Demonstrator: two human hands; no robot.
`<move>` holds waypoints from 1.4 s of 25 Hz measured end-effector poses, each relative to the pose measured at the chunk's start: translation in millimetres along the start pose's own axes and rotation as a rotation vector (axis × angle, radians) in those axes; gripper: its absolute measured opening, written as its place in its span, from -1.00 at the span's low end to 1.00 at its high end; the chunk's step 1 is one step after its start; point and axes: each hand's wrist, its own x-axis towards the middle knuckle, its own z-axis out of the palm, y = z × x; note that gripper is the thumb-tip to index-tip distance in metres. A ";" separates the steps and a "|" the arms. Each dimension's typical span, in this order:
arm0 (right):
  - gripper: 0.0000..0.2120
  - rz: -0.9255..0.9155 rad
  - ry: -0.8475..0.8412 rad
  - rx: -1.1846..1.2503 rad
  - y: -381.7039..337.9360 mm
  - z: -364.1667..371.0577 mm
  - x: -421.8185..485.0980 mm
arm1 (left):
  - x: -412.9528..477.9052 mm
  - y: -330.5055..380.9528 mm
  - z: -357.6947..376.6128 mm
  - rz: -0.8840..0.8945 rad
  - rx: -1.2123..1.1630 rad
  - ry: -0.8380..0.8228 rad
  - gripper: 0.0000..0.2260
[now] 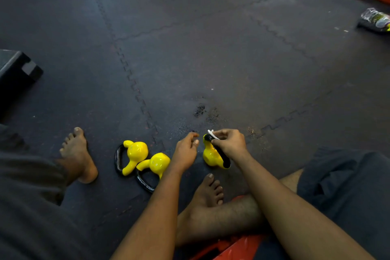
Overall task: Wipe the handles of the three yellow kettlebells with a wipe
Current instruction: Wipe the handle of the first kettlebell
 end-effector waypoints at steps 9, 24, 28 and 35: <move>-0.90 -0.107 0.051 0.002 8.5 -0.6 3.1 | 8.3 0.4 7.8 0.036 0.021 -0.075 -0.73; -0.72 -0.168 0.210 -0.102 7.0 8.7 11.0 | 8.7 34.5 39.8 -0.011 0.058 -0.105 -0.76; -0.75 -0.120 0.241 0.028 11.0 12.0 17.2 | 16.9 30.2 42.2 -0.071 0.016 -0.032 -0.81; -0.79 -0.067 0.295 0.100 14.2 7.4 22.6 | 16.8 43.2 53.4 -0.126 0.031 0.082 -0.74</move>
